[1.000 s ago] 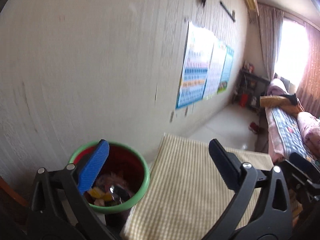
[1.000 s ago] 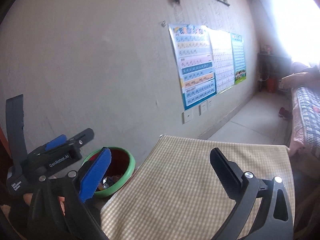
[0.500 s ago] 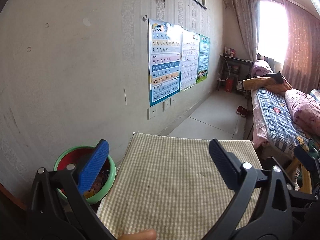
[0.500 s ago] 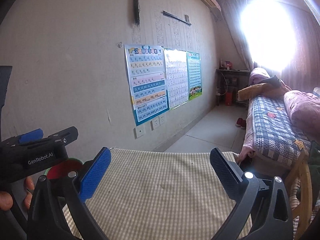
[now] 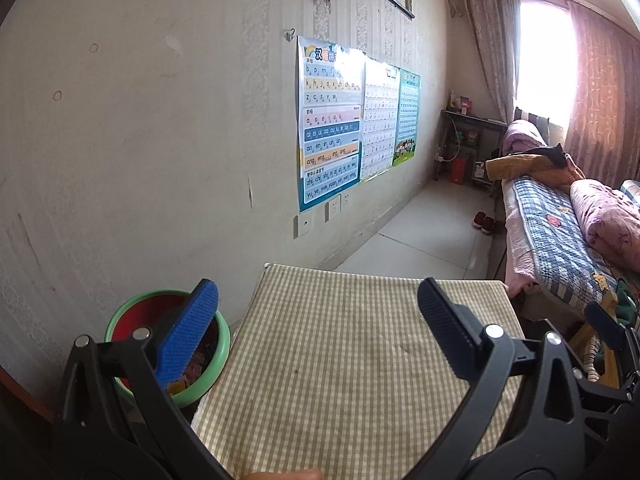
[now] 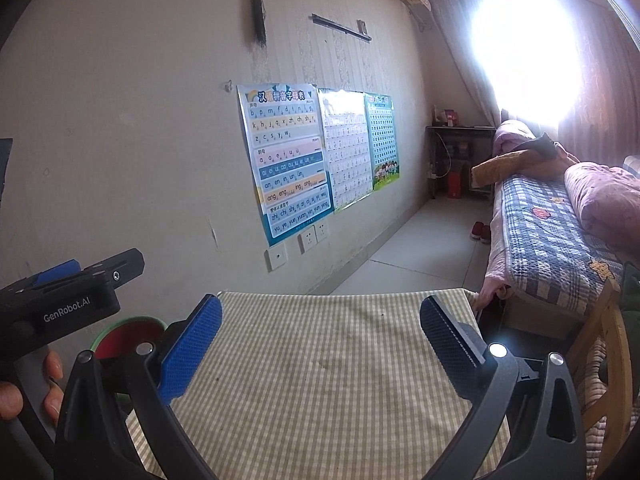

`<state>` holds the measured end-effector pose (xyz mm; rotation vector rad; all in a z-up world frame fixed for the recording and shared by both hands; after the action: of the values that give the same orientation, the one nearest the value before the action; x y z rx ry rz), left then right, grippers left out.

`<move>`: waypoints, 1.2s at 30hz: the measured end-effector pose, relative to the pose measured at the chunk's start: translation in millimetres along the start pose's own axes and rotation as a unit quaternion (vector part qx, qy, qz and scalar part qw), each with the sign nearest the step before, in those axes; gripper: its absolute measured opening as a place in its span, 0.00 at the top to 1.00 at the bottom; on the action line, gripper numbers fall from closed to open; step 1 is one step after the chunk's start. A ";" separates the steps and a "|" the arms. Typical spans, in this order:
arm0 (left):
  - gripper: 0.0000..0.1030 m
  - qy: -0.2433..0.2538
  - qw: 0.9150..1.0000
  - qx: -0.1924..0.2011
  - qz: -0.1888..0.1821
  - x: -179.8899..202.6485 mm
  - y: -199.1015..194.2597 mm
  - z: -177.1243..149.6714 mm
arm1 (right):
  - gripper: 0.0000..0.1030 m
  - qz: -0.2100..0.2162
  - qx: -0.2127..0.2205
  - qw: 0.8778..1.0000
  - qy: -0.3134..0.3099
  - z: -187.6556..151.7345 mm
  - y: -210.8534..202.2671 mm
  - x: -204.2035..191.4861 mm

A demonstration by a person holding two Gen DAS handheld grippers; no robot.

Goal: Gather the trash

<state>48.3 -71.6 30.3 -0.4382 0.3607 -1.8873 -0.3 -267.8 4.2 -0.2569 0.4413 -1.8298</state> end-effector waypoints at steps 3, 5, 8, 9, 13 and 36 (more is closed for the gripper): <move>0.05 -0.003 1.000 -0.002 0.001 -2.5 1.1 -1.6 | 0.07 0.001 -0.003 1.000 -0.001 -1.5 1.1 -1.3; 0.05 -0.005 1.000 -0.001 0.002 -3.7 1.0 -0.8 | 0.07 0.001 -0.004 1.000 -0.001 -2.4 1.3 -2.4; 0.05 -0.006 1.000 -0.003 0.002 -4.4 2.8 0.0 | 0.07 0.001 -0.007 1.000 -0.001 -4.5 1.7 -4.5; 0.05 -0.006 1.000 -0.003 0.002 -4.5 3.5 0.0 | 0.07 0.001 -0.008 1.000 -0.002 -5.0 1.8 -4.5; 0.05 -0.007 1.000 -0.005 0.002 -5.8 3.4 -0.7 | 0.07 0.001 -0.010 1.000 -0.003 -6.9 2.2 -6.5; 0.05 -0.013 1.000 -0.009 0.002 -8.1 3.4 -4.1 | 0.07 0.002 -0.019 1.000 -0.004 -13.2 3.9 -10.5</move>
<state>51.8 -65.0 24.1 -0.4727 0.3610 -1.8736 1.1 -256.6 -8.9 -0.2887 0.4717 -1.8166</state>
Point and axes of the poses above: each gripper's, at about its wrist camera, not at the fingertips, and y roughly the way its jaws point, x to its right, z to its top, the point moved 4 cm from there along y, roughly the way its jaws point, and after that the axes turned 15 degrees about -z, right-handed, at the moved point
